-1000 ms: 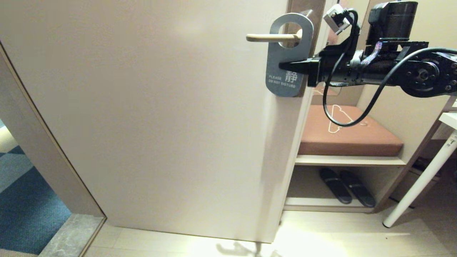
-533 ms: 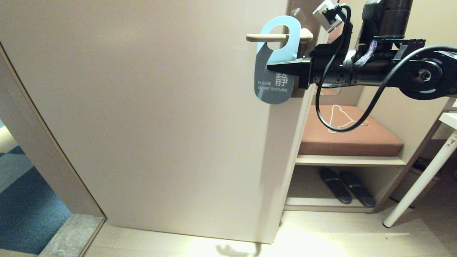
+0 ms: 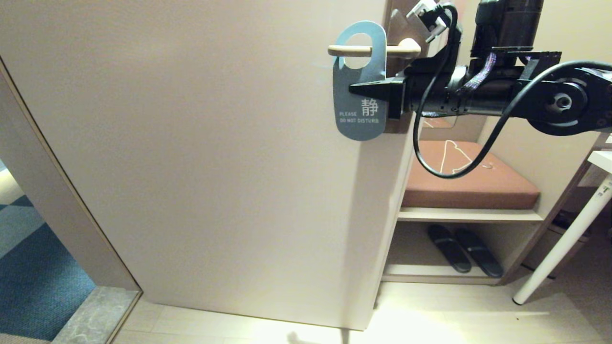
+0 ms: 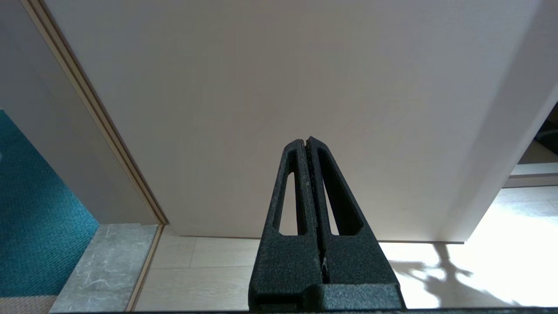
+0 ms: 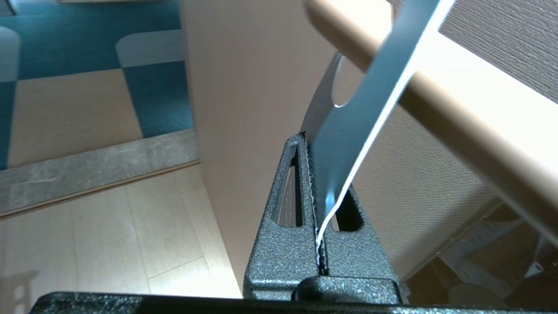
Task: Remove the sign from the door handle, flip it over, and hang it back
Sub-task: Take down the sign, then hand it to the other hand
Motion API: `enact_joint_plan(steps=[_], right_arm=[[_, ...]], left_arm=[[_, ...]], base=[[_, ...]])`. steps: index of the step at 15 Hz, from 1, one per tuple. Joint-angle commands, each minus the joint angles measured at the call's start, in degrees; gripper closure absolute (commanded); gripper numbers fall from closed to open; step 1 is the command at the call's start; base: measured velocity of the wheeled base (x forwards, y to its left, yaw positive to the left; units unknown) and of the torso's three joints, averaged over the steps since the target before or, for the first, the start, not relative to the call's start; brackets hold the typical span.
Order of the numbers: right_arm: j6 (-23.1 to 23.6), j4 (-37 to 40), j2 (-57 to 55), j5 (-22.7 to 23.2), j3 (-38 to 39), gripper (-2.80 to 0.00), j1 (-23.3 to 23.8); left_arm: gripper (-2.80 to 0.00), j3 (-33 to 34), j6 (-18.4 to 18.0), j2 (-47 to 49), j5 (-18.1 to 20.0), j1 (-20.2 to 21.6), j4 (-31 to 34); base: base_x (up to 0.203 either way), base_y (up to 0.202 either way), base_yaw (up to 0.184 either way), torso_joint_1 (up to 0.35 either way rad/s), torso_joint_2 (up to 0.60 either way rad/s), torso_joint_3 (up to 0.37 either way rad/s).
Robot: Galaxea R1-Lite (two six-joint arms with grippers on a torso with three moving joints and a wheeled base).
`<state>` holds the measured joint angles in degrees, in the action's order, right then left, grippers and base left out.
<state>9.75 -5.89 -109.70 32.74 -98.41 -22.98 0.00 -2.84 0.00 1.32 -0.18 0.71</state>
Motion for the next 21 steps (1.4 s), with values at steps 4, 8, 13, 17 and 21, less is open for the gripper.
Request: enact_joint_plan(steps=[4,8,13,17,21], right_arm=[[0.09,0.08,-3.01,-1.27,-2.71,0.0,-0.15],[0.09,0.09,-4.63,-2.16,-5.46,0.0,-1.45],[0.02,0.06,-5.24,-2.25,-6.53,0.0,-3.72],[0.09,0.0,-5.7,-3.56,-6.62,0.0,-4.97],[0.18,0.0,-5.6,-3.23,-6.88,0.0,-5.66]], left_arm=[[0.0,0.0,-0.06,0.09,0.0,0.01,0.0],[0.0,0.0,-0.06,0.09,0.0,0.01,0.0],[0.0,0.0,-0.06,0.09,0.0,0.01,0.0],[0.0,0.0,-0.06,0.09,0.0,0.01,0.0],[0.0,0.0,-0.06,0.09,0.0,0.01,0.0]], base=[[0.0,0.0,0.0,0.0,0.0,0.0],[0.0,0.0,0.0,0.0,0.0,0.0],[0.0,0.0,0.0,0.0,0.0,0.0],[0.0,0.0,0.0,0.0,0.0,0.0],[0.0,0.0,0.0,0.0,0.0,0.0]])
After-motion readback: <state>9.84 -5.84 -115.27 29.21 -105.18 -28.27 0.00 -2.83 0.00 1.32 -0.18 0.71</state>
